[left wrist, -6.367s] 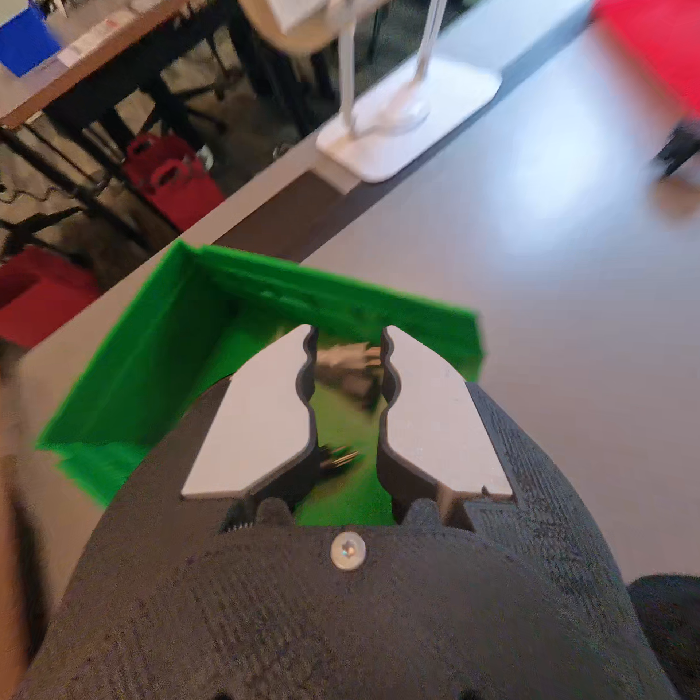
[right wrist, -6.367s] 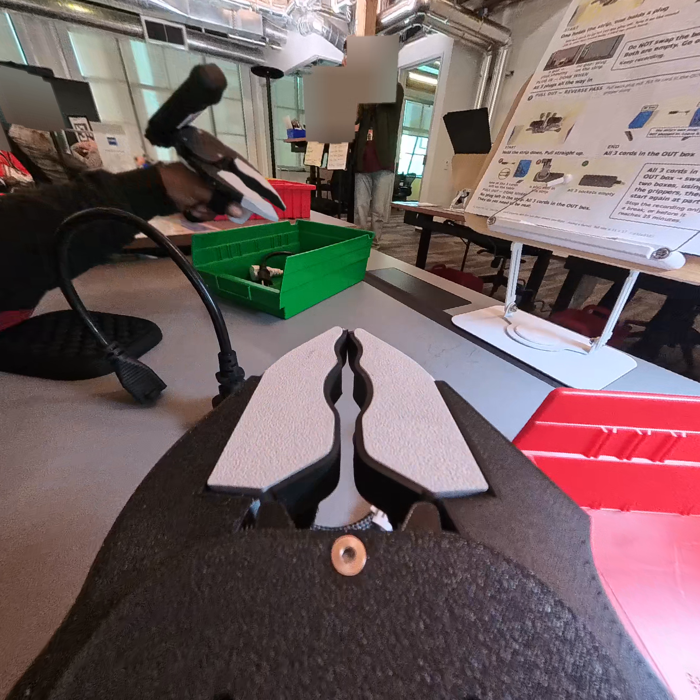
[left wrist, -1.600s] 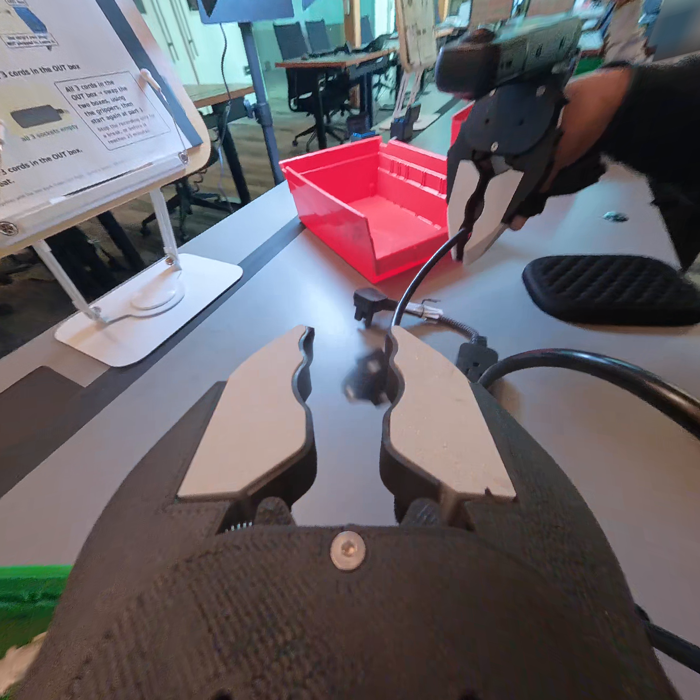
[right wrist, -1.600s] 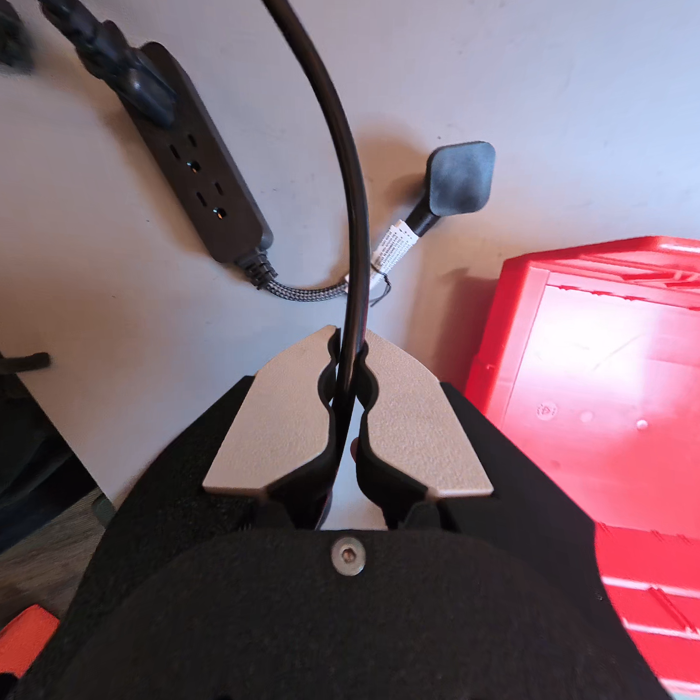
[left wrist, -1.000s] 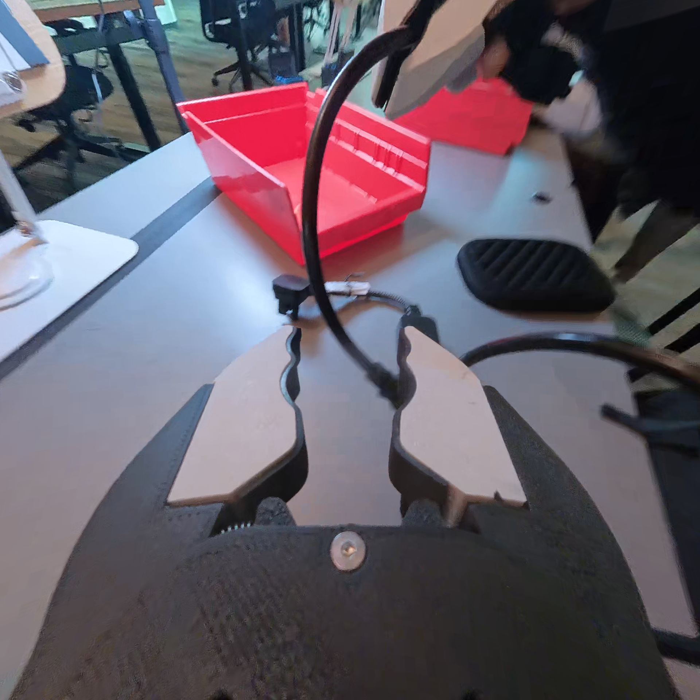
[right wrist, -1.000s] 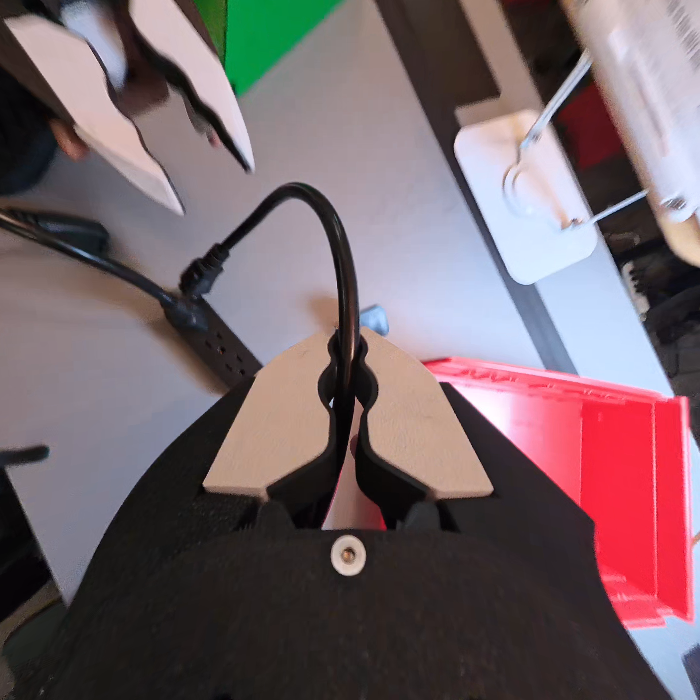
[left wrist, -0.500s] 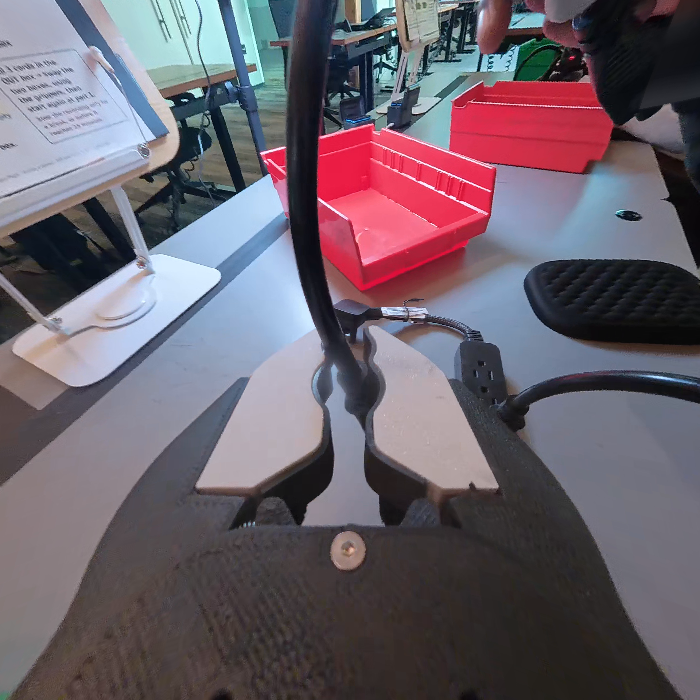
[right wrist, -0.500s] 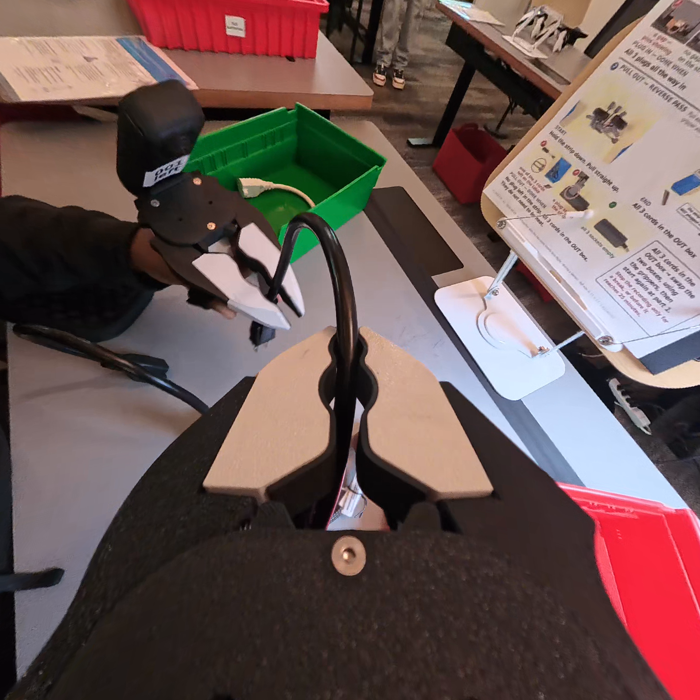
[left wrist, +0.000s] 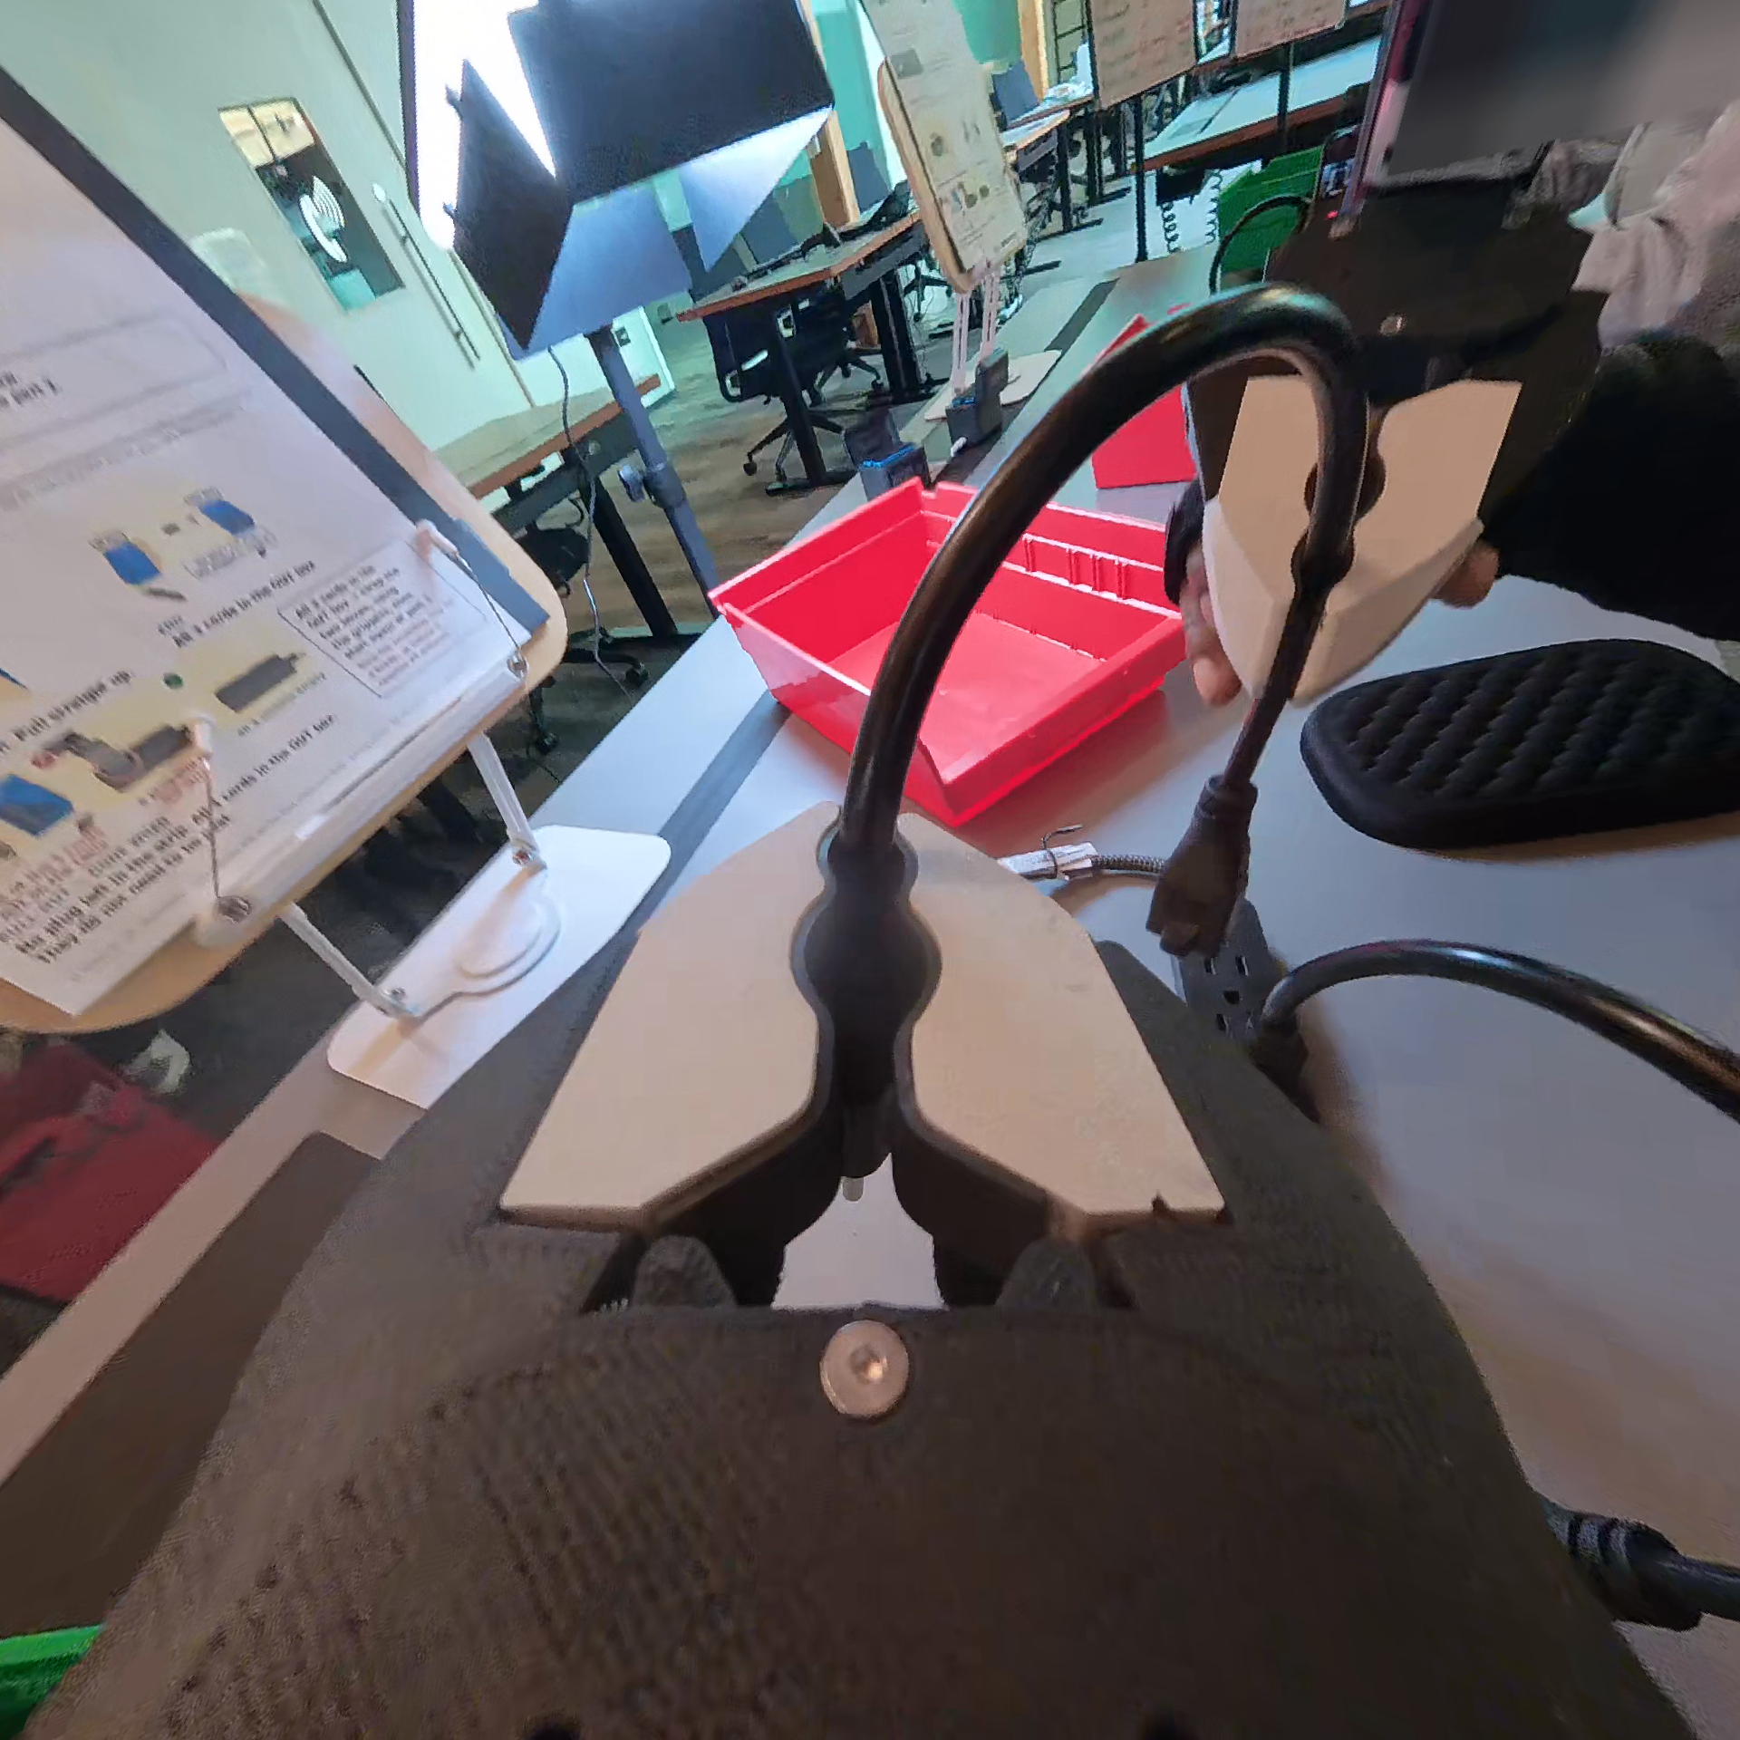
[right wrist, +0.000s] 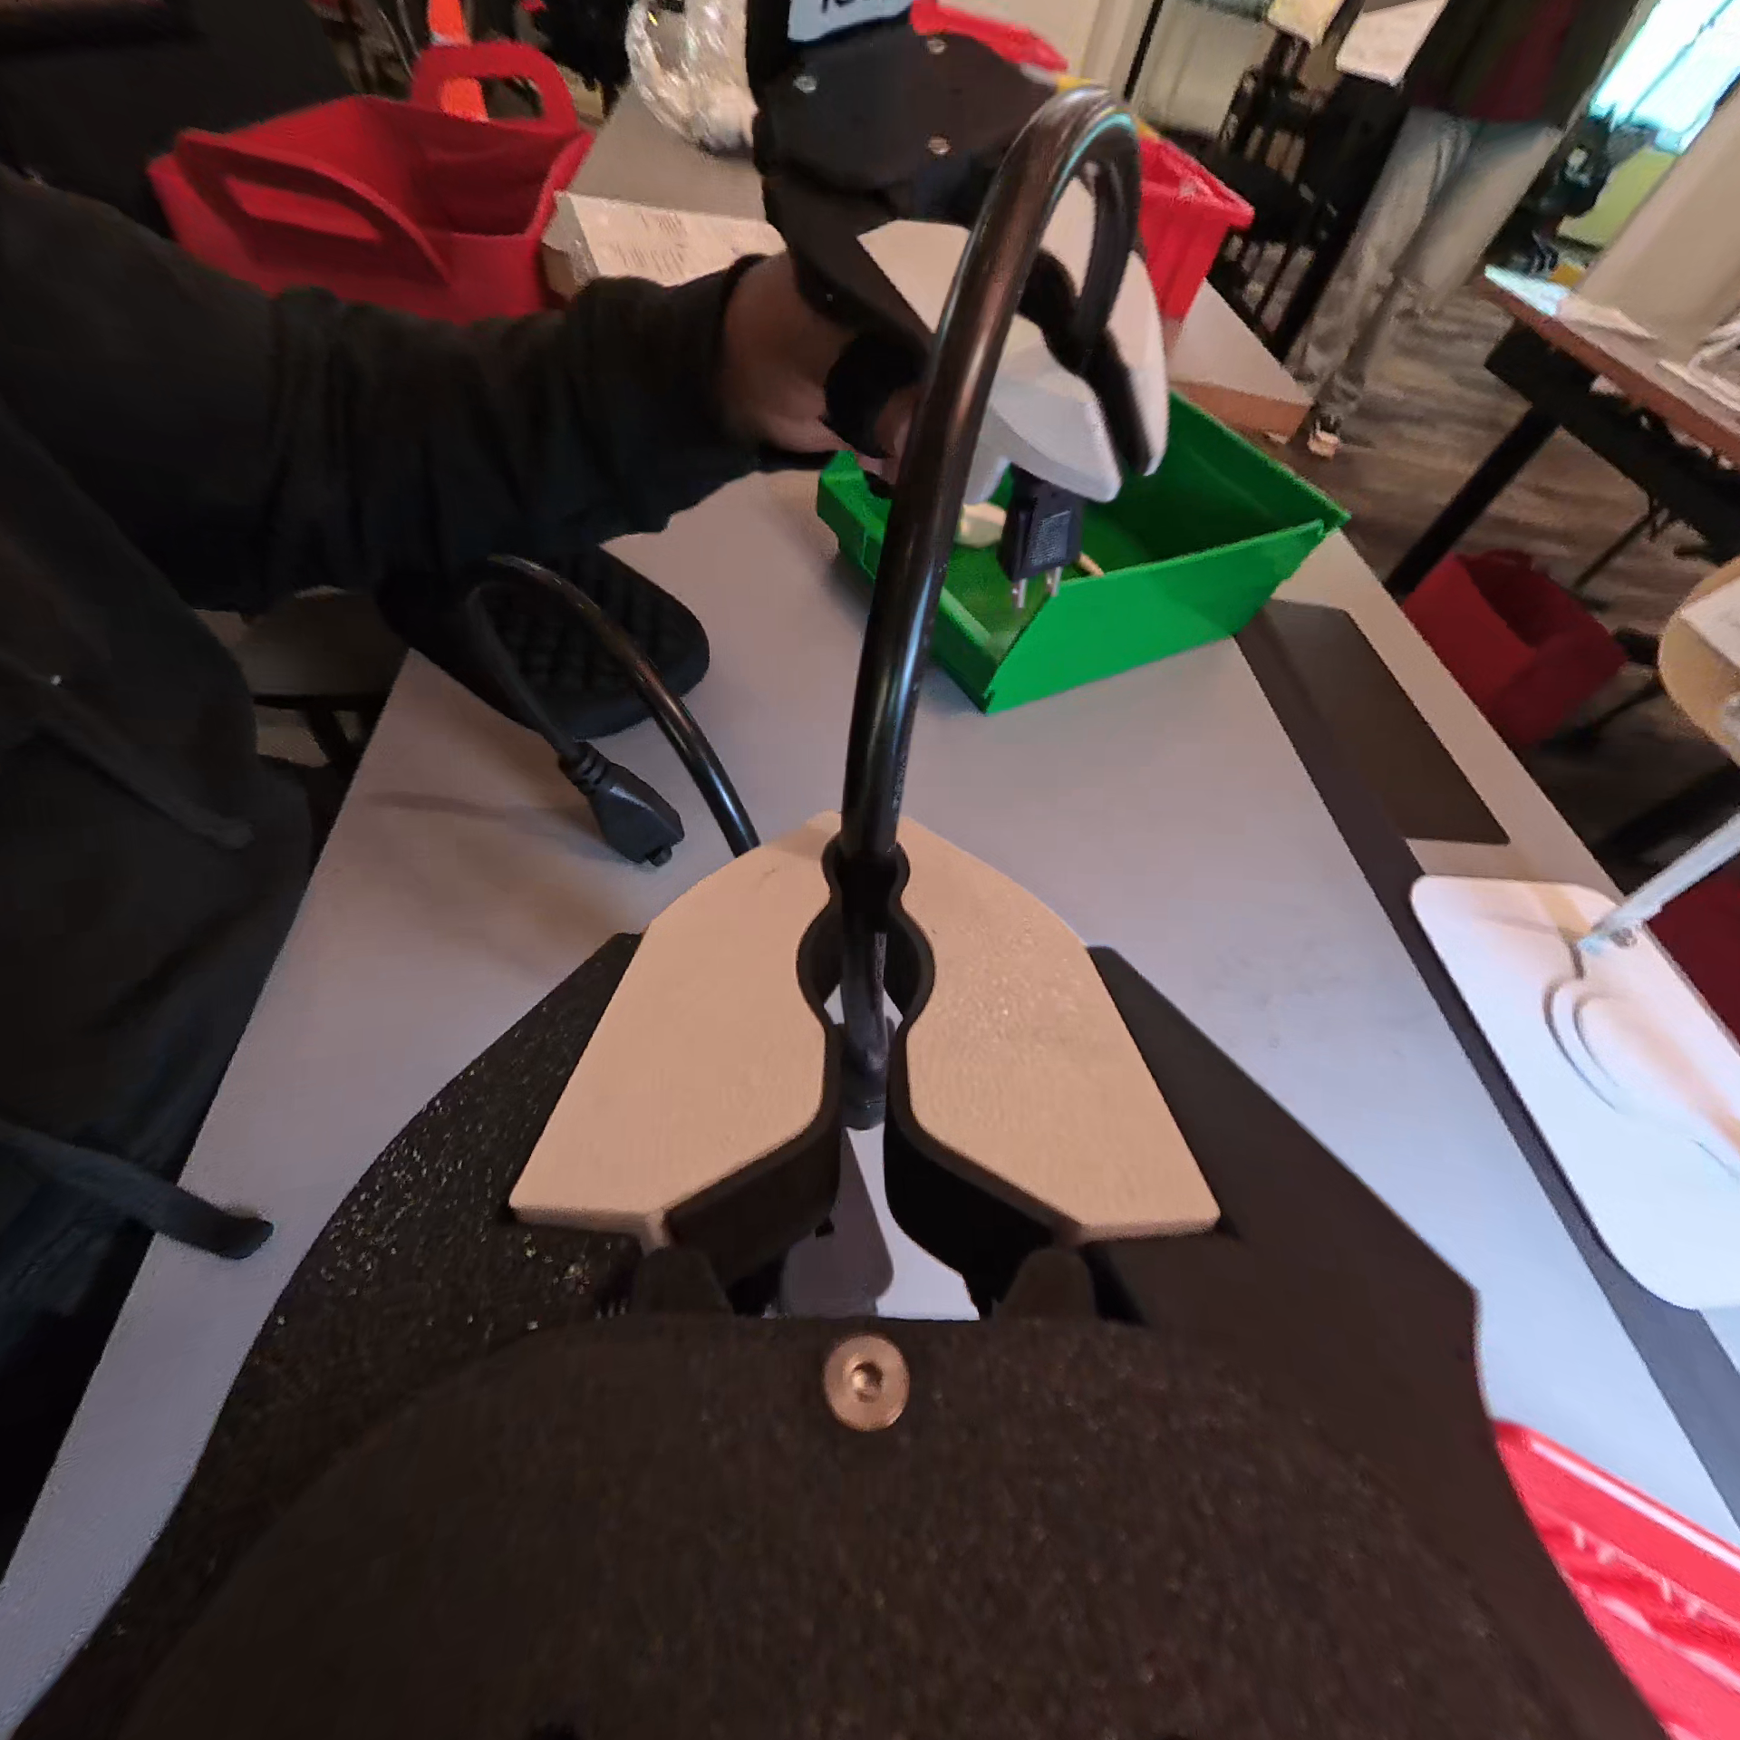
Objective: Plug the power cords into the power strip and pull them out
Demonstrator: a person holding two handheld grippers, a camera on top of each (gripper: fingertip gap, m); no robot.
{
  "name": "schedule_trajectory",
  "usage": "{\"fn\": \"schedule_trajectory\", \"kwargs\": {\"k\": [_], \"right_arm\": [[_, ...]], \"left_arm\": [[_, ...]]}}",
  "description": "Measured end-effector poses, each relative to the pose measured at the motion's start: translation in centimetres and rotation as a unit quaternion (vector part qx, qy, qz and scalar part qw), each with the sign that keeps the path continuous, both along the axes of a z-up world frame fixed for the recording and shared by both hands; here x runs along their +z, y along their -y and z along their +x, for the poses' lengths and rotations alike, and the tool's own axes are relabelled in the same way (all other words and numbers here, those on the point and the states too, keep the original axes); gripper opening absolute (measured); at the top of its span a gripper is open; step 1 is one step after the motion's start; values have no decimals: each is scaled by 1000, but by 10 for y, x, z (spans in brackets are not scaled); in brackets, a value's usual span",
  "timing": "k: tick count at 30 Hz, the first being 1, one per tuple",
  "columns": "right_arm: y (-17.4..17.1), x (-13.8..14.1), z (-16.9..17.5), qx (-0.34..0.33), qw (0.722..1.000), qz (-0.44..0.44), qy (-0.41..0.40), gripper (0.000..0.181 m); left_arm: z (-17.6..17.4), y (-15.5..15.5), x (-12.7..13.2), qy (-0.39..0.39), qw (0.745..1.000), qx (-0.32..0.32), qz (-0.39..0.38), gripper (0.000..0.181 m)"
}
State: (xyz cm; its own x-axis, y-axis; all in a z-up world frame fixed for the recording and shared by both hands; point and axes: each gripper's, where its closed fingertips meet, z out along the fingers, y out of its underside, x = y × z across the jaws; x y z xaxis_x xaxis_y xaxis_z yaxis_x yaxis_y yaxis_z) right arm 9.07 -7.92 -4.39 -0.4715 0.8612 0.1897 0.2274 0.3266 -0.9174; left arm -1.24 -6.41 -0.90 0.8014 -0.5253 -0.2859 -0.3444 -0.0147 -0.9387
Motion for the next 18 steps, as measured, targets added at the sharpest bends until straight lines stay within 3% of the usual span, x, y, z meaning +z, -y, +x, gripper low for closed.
{"fn": "schedule_trajectory", "kwargs": {"k": [7,11,14,18], "right_arm": [[19,52,17,102,989,-39,-99,15],[-9,87,20,98,976,-93,-167,19],[-40,75,-8,8,985,-48,-167,19],[-26,42,-48,-6,993,-23,-114,26]], "left_arm": [[-4,3,52,17,999,-21,32,6],[-10,4,66,82,995,-56,23,5],[-6,7,61,134,986,-103,1,5],[13,14,53,202,961,-186,-12,5]]}}
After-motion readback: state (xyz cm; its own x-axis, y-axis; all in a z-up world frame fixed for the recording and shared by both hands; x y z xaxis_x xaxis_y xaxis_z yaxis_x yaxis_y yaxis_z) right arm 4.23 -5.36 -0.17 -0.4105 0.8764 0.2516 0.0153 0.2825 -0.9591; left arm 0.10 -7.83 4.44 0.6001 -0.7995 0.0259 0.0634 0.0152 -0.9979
